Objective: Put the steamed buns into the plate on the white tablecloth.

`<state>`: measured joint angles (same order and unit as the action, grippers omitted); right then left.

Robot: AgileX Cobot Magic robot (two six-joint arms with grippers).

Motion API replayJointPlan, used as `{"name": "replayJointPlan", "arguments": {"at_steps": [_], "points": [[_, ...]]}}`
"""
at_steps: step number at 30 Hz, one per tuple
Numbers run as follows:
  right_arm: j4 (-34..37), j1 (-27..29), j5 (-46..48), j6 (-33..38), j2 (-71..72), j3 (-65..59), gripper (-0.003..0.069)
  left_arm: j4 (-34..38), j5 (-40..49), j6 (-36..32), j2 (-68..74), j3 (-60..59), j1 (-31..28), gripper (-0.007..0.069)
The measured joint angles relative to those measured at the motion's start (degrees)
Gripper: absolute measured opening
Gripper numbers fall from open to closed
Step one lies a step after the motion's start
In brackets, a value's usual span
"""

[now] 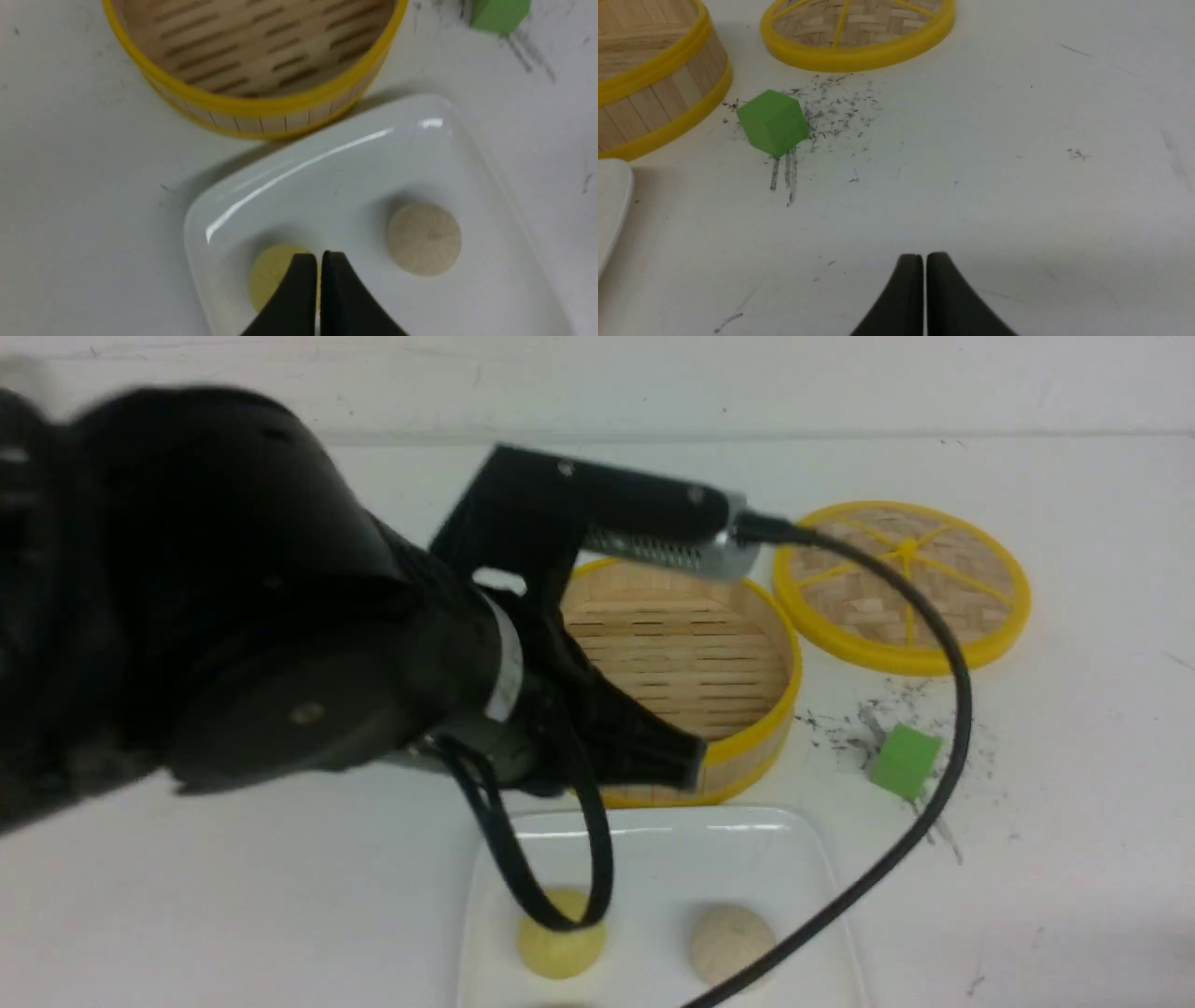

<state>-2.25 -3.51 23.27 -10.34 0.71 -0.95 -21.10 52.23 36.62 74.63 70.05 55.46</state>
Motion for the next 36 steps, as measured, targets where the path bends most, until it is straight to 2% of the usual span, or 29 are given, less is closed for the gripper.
{"name": "replayJointPlan", "arguments": {"at_steps": [6,9,13,16,18,20,21,22,24,28,36], "points": [[0.0,0.2,0.0,0.0,0.0,0.0,0.0040,-2.2,8.8,-5.0,-8.1,2.8,0.0,0.0037],[0.0,0.2,0.0,0.0,0.0,0.0,0.0045,-2.2,16.7,-7.0,-14.7,2.3,0.0,0.0036],[0.0,0.2,0.0,0.0,0.0,0.0,0.0048,-0.1,17.7,-6.3,-23.1,-2.7,0.0,0.0036],[0.0,0.2,0.0,0.0,0.0,0.0,0.0054,3.5,7.6,-5.8,-30.9,-12.7,0.0,0.0036],[0.0,0.2,0.0,0.0,0.0,0.0,0.0056,5.1,-4.5,-5.7,-34.7,-19.6,0.0,0.0036],[0.0,0.2,0.0,0.0,0.0,0.0,0.0059,6.0,-14.4,-5.6,-36.2,-24.9,0.0,0.0036],[0.0,0.2,0.0,0.0,0.0,0.0,0.0059,6.0,-16.4,-5.6,-36.4,-25.4,0.0,0.0036],[0.0,0.2,0.0,0.0,0.0,0.0,0.0062,6.1,-22.8,-5.6,-36.8,-28.2,0.0,0.0036],[0.0,0.2,0.0,0.0,0.0,0.0,0.0065,6.2,-29.0,-5.6,-36.9,-31.0,0.0,0.0039],[0.0,0.2,0.0,0.0,0.0,0.0,0.0072,6.2,-34.6,-5.6,-36.9,-35.1,0.0,0.0045],[0.0,0.2,0.0,0.0,0.0,0.0,0.0080,6.2,-33.1,-5.6,-36.9,-36.5,0.0,0.0054]]}}
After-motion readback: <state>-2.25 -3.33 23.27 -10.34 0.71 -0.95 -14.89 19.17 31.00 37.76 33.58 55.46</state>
